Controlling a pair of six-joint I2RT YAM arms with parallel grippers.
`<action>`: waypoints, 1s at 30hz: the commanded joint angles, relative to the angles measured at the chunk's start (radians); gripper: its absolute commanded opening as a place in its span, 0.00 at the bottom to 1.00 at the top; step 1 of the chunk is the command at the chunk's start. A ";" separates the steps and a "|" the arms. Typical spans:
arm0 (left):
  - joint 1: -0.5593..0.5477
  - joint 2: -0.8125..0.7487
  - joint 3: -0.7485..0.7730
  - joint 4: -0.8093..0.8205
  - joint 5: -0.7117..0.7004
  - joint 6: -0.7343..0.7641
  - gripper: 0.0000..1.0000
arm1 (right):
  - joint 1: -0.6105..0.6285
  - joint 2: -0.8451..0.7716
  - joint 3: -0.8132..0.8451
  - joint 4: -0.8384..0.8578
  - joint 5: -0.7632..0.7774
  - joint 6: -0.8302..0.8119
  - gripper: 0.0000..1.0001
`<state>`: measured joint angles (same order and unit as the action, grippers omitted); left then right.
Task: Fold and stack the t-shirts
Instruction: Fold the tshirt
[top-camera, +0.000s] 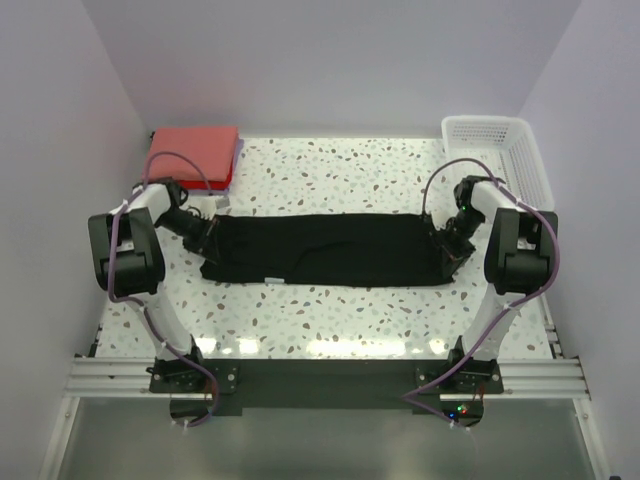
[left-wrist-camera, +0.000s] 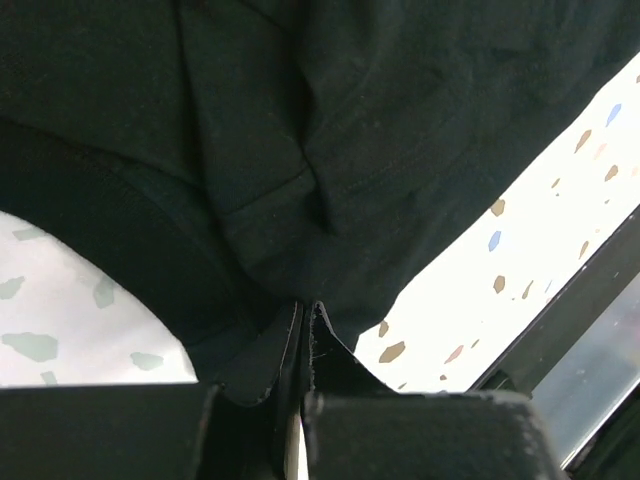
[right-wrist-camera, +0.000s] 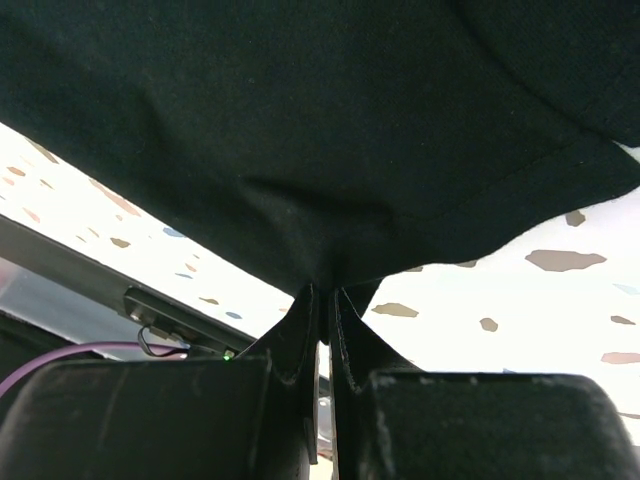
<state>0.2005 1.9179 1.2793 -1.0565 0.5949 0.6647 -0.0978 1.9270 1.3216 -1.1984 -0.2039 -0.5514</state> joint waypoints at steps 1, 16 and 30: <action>-0.003 -0.006 0.045 -0.022 0.023 0.009 0.00 | -0.005 0.001 0.033 0.003 0.000 -0.008 0.00; 0.057 -0.180 0.006 -0.151 -0.024 0.139 0.00 | -0.005 -0.123 -0.037 -0.011 0.073 -0.077 0.00; 0.077 -0.140 -0.202 0.030 -0.135 0.144 0.00 | -0.005 -0.069 -0.220 0.189 0.129 -0.073 0.00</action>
<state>0.2626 1.7672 1.0790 -1.0981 0.5137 0.7811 -0.0975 1.8530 1.1004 -1.0824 -0.1295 -0.6128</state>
